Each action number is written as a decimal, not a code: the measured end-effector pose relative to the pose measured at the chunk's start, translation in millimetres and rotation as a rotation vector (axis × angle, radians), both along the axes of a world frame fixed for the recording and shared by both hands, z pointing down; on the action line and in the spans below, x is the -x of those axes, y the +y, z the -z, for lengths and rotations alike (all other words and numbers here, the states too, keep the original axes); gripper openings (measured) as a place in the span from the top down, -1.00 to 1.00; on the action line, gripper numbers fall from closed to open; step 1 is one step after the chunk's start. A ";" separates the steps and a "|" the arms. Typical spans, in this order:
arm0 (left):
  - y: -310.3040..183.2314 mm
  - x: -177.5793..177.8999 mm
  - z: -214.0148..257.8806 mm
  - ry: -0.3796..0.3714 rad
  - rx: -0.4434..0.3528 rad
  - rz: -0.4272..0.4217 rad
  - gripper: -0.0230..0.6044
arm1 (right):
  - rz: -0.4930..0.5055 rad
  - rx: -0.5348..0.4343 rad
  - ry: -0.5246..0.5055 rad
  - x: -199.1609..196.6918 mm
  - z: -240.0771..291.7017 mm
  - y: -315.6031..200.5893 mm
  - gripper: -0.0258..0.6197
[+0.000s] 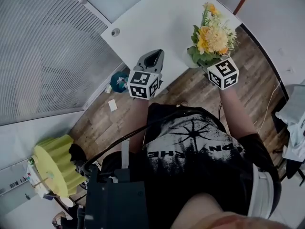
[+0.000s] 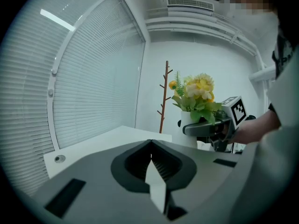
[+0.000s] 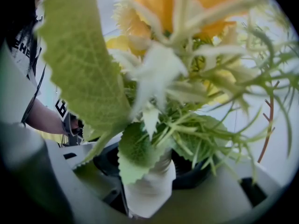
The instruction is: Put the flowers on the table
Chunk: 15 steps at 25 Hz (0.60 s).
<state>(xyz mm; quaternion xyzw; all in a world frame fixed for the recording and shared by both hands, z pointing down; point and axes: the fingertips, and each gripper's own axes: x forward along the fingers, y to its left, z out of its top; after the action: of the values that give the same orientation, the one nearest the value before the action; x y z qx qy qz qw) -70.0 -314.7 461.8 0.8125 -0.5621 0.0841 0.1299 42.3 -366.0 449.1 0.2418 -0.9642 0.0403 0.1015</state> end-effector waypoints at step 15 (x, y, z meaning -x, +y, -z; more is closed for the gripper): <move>-39.3 52.5 0.2 -0.011 0.011 -0.111 0.89 | -0.098 0.012 0.011 50.9 -9.2 -33.6 0.14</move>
<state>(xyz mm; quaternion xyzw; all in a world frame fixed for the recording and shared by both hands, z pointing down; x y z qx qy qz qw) -122.5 -354.0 461.7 0.8412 -0.5164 0.0986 0.1262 -8.6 -399.5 458.3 0.2883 -0.9504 0.0494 0.1060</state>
